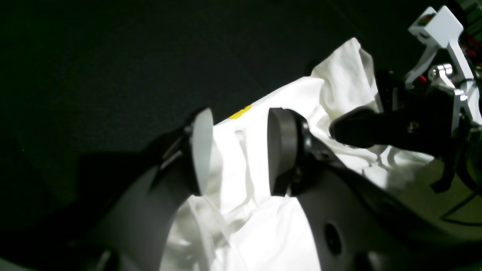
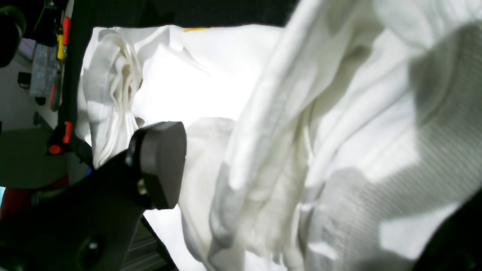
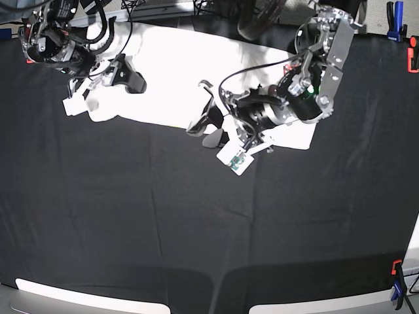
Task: Layout the t-shirt on the table in an organized manner, then fold the t-shirt properly
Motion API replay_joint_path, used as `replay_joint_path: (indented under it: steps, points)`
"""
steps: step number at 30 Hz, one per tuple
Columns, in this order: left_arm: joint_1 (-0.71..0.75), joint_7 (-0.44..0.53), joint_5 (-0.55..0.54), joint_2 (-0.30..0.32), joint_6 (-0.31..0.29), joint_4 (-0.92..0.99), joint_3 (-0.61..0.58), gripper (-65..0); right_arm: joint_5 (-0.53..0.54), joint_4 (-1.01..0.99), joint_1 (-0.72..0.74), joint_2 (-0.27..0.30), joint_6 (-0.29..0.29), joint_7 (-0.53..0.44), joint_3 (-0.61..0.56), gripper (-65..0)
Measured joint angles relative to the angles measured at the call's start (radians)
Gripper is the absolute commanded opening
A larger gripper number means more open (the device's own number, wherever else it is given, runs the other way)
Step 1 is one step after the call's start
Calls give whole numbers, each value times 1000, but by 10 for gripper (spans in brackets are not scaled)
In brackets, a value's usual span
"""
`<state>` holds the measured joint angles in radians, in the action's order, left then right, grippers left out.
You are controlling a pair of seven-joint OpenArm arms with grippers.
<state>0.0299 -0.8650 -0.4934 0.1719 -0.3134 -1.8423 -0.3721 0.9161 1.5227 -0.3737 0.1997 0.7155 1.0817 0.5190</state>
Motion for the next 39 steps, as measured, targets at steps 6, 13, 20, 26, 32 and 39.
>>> replay_joint_path:
  steps: [6, 13, 20, 26, 32, 39]
  points:
    - [0, 0, 0, 0, 0, 0, 0, -428, 1, 0, -7, 0, 0, 4, 32, -180]
    - [36, -213, -159, 0, -4, -2, 2, -428, 11, 2, -23, 0, 0, 3, 34, -180]
    - [144, -130, -168, 0, -69, -2, -13, -428, 39, 2, -37, 2, 0, 4, 34, -180]
    - [147, -130, -168, 0, -69, -2, -12, -428, 6, -1, -37, 3, -4, 4, 35, -370]
    - [147, -130, -168, 0, -69, -2, -12, -428, -30, -7, -18, 1, -9, 20, 35, -650]
    - [147, -130, -169, 0, -69, -2, -12, -428, -90, -12, 104, 0, -16, 62, 33, -650]
